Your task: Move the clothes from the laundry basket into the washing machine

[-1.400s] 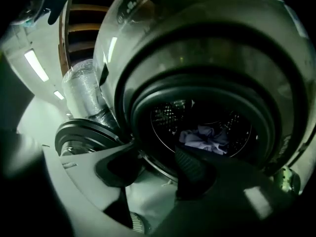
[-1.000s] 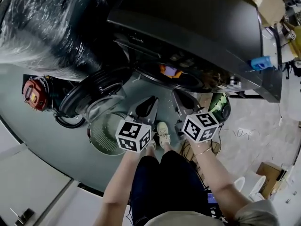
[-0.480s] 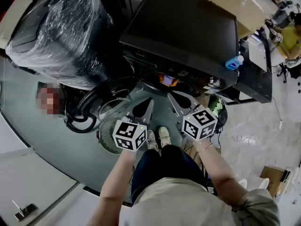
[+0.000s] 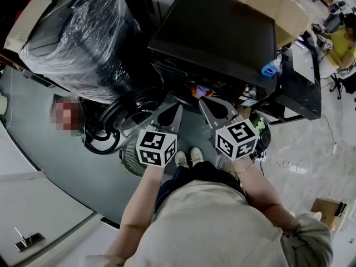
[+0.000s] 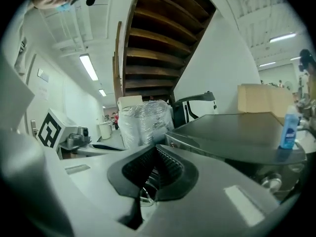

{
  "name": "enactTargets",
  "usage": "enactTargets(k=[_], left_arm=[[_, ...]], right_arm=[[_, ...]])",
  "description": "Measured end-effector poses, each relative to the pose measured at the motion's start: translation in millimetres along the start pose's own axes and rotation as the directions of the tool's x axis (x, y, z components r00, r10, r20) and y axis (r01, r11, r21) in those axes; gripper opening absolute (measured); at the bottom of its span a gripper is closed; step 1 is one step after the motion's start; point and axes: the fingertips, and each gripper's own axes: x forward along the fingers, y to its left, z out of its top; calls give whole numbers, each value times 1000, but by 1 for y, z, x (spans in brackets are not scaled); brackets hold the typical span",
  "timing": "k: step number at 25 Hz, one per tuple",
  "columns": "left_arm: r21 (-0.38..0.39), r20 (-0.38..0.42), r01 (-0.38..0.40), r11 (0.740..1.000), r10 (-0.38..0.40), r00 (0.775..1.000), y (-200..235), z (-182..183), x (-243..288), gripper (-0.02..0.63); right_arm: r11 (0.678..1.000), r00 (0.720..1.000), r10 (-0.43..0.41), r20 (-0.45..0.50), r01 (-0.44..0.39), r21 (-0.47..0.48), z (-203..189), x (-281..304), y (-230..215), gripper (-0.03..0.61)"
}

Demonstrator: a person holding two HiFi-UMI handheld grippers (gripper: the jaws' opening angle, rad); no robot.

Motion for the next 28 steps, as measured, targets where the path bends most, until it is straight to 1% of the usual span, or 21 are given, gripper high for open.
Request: enactTargets(k=[5,10,17,21,25,28], left_arm=[[-1,10,-7,1000,7,1000,-8,3,-5,5],[14,-19,-6,1000,7,1000,-14,-7,-5,5],[14,-17,-1,1000,1,1000,-22,-7,-5,5],[8,-1,4,1000,-4,1000,-23,-1,-7,5],[4,17,-8,1000,7,1000,-21,3,-9,5],[-2,22,-8,1000,8,1000,-23,4,-10,5]], right_arm=[[1000,1000,1,14,-1,0,2,-6,7,28],[1000,1000,-16,23,16,-5,4,-10,4,28],[1000,1000,-17,21,16,26,-1,-18,0,28],[1000,1000,3,9,-3,16,-2,-19,3,28],[999,999,33,-9,-33,-9,0,-20,5,28],[999,999,40,-14,-40,-3,1,-23,5,28]])
